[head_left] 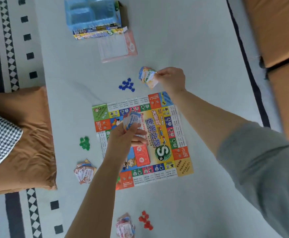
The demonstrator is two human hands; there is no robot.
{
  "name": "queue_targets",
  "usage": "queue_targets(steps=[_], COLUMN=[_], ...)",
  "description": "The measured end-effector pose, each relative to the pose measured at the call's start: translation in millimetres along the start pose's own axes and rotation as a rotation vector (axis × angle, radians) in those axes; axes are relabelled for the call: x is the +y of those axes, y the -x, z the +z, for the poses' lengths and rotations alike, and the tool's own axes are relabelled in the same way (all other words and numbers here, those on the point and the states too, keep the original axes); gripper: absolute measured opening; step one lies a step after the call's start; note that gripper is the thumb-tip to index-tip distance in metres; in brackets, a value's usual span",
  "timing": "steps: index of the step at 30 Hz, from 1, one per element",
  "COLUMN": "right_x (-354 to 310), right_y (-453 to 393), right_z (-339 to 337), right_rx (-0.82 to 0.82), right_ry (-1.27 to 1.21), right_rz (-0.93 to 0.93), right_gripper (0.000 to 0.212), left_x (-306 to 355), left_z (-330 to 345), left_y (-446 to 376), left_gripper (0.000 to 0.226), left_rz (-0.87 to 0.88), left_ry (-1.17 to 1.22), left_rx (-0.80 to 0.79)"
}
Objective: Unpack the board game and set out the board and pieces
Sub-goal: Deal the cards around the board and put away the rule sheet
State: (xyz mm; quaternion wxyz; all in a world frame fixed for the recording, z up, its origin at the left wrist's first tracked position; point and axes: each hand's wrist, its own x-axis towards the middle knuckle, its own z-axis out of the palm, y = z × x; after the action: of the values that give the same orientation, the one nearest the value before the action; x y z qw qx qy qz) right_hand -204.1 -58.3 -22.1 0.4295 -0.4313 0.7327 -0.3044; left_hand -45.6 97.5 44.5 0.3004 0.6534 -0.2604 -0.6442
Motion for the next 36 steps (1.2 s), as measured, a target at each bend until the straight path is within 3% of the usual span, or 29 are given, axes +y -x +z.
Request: queue_targets(steps=[6,12,16,19,23,25,30,36], right_x=[1.6,-2.0,-21.5,-35.4,-12.2,6.1,25.9,34.0], right_y=[-40.0,-41.4,-11.4,67.0,181.0,213.0,252.6,311.2], right_z=[26.1,34.0,27.8,11.8,-7.9,-8.2,-12.4,-25.3], right_rx=[-0.063,0.027,0.024,-0.15,-0.415,-0.498,-0.442,-0.383], right_ry=[0.248,0.577,0.34,0.132,0.169,0.161,0.123,0.078], right_rz=[-0.075,-0.213,-0.275,-0.383,-0.429,-0.349,-0.211,-0.167], right_gripper=[0.017,0.02,0.016,0.016,0.028,0.03,0.015,0.017], left_x=[-4.9,-17.7,-21.6,-23.2,-29.0,-30.1,-36.2,-56.4], left_z=[-21.5,-33.8,-38.0,-43.1,-49.4,-51.5,-56.7,-68.7], left_y=[2.0,11.5,19.7,32.1,47.9,58.7,84.3,121.2], left_gripper=[0.02,0.018,0.021,0.023,0.025,0.025,0.024,0.029], left_rz=[-0.031,-0.053,-0.112,-0.155,-0.228,-0.255,-0.316,-0.39], left_ry=[0.042,0.04,0.073,0.072,0.036,0.013,-0.044,-0.133], left_rx=[0.009,0.006,-0.078,-0.15,-0.223,-0.28,-0.451,-0.561])
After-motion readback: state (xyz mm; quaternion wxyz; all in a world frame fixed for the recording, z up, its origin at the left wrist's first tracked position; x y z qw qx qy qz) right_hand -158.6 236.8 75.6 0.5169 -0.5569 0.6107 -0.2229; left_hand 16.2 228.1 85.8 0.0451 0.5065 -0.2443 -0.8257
